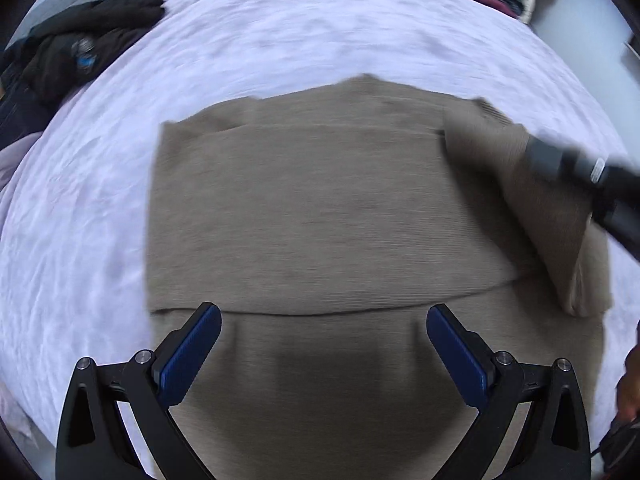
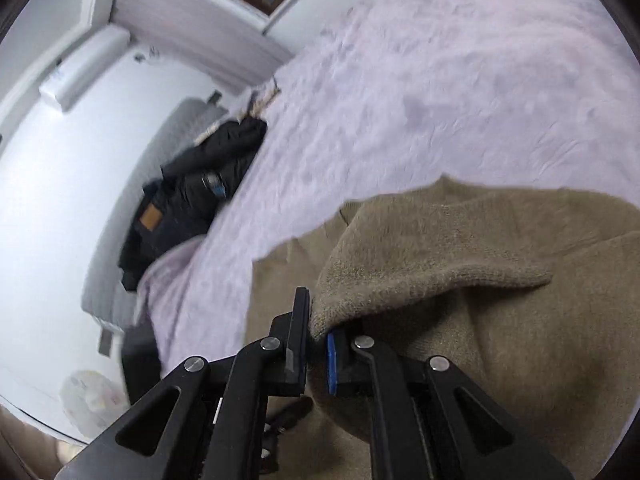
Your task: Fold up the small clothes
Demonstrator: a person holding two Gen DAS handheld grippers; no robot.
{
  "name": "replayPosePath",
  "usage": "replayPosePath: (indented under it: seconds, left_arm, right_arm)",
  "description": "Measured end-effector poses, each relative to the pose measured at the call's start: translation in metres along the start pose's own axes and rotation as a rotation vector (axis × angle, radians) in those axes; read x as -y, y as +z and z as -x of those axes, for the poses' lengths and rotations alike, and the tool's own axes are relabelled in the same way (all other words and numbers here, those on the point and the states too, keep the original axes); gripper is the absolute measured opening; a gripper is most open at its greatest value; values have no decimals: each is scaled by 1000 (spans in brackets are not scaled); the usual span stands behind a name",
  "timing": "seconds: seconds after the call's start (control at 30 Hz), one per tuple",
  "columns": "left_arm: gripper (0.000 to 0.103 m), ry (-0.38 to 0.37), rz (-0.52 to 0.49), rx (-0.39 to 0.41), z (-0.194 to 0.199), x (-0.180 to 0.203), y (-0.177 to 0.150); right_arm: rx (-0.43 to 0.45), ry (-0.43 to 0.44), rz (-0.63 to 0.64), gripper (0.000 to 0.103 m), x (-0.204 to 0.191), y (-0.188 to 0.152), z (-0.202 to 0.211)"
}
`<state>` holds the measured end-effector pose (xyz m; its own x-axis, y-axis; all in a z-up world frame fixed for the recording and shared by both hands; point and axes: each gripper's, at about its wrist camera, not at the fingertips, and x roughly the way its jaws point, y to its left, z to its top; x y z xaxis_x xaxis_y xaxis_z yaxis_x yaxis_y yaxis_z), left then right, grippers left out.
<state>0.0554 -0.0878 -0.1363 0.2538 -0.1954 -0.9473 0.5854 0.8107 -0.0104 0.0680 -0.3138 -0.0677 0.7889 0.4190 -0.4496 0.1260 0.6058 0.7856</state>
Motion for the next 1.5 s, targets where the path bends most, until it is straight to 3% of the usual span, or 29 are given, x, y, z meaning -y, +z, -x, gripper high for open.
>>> replayPosePath:
  seconds: [0.07,0.13,0.17,0.23,0.27,0.37,0.4,0.43,0.47,0.5,0.6,0.67,0.77,0.9,0.97,1.0,1.07,1.1,1.2,1.33,1.43,1.5]
  left_arm:
    - [103,43,16,-7,-13,-18,1]
    - [103,46,49,-32,-24,-36,-2]
    - [103,29,70,-42,-28,-44,-4]
    - [103,-15,95,-51,-34,-53,-7]
    - [103,-21,95,-47,-36,-53,-8]
    - [103,-18,87,-37,-34,-54,-12]
    - [103,-24,90,-36,-32,-53,-13]
    - [103,-34,95,-36,-30,-55,-14]
    - [103,-40,100,-34,-26,-56,-17]
    - [103,-45,105,-29,-23,-60,-18]
    - [103,-52,113,-5,-7,-81,-26]
    - [103,-45,114,6,-1,-93,-31]
    - [103,-27,124,10,2,-108,-36]
    - [103,0,156,4,5,-132,-50]
    - [103,2,173,-3,10,-147,-58]
    - [103,2,178,-5,12,-150,-60]
    - [103,-9,182,1,23,-166,-70]
    - [103,-19,181,7,23,-173,-68]
    - [103,-60,162,42,35,-173,-55]
    - [103,-97,109,113,47,-154,-28]
    - [103,-98,95,111,30,-131,-8]
    - [103,-55,84,71,12,-110,11]
  right_arm:
    - [-94,-113,34,9,-2,-15,-36]
    - [-159,-217,17,19,5,-26,-56]
    - [-147,-208,-24,20,8,-33,-55]
    - [-98,-180,-111,40,14,-35,-41]
    - [-59,-163,-166,44,20,-32,-33]
    - [58,-93,-379,47,51,-23,-12]
    - [74,-63,-452,44,62,-20,-11]
    - [91,-31,-527,21,71,-15,-9]
    - [102,-13,-577,6,78,-13,-9]
    - [110,-15,-580,6,76,-9,-12]
    - [133,-7,-359,6,26,4,-11]
    - [93,-11,-171,6,-18,11,-26]
    - [-29,-81,143,6,-81,-3,-65]
    - [-228,-110,344,11,-115,-37,-126]
    - [-336,-197,401,11,-115,-62,-150]
    - [-348,-232,425,16,-114,-70,-152]
    - [-331,-224,428,41,-117,-77,-144]
    - [-313,-216,401,55,-117,-78,-134]
    - [-237,-194,226,55,-92,-77,-85]
    - [-87,-209,-167,55,-17,-96,11]
    - [8,-231,-374,55,30,-126,65]
    - [57,-235,-478,55,55,-141,87]
